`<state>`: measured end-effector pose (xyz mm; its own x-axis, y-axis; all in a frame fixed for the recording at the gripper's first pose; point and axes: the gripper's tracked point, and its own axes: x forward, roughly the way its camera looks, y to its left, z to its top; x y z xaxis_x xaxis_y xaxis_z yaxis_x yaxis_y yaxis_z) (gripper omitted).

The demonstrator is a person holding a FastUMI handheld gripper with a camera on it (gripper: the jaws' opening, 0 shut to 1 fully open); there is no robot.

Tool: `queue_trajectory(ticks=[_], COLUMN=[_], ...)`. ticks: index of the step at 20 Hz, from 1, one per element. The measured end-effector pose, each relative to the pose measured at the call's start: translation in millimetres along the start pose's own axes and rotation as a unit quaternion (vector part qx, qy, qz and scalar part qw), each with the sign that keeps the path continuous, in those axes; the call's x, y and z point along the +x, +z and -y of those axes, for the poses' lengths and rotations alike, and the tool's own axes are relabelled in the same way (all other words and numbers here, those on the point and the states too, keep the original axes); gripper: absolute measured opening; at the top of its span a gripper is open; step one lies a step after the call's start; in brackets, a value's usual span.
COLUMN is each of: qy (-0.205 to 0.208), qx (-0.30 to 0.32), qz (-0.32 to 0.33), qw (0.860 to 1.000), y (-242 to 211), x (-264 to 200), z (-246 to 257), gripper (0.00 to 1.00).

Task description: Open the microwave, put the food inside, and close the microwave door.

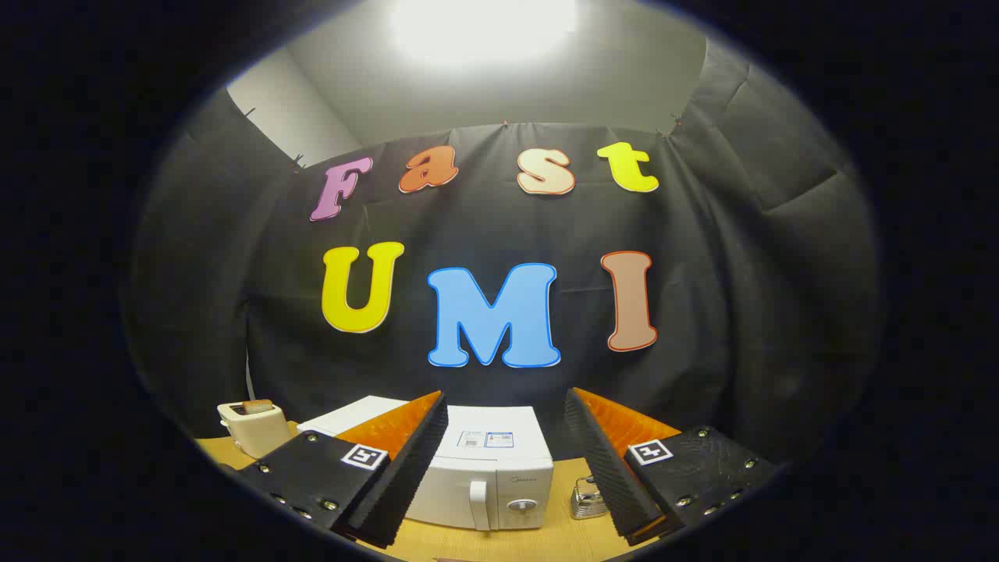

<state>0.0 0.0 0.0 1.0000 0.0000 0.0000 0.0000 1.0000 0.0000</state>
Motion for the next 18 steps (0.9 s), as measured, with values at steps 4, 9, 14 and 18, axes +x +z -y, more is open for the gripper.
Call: queue_trajectory(ticks=[4,9,14,18], qy=[-0.006,0.005,0.012,0.01], qx=[-0.022,-0.019,-0.016,-0.018], qz=[0.013,0.014,0.016,0.013], qw=[1.0,1.0,1.0,1.0], y=[1.9,3.5,5.2,2.9], x=[0.6,-1.7,-5.5,-2.6], z=[-5.0,-11.0,-15.0,-16.6], gripper=[0.96,0.96,0.97,0.97])
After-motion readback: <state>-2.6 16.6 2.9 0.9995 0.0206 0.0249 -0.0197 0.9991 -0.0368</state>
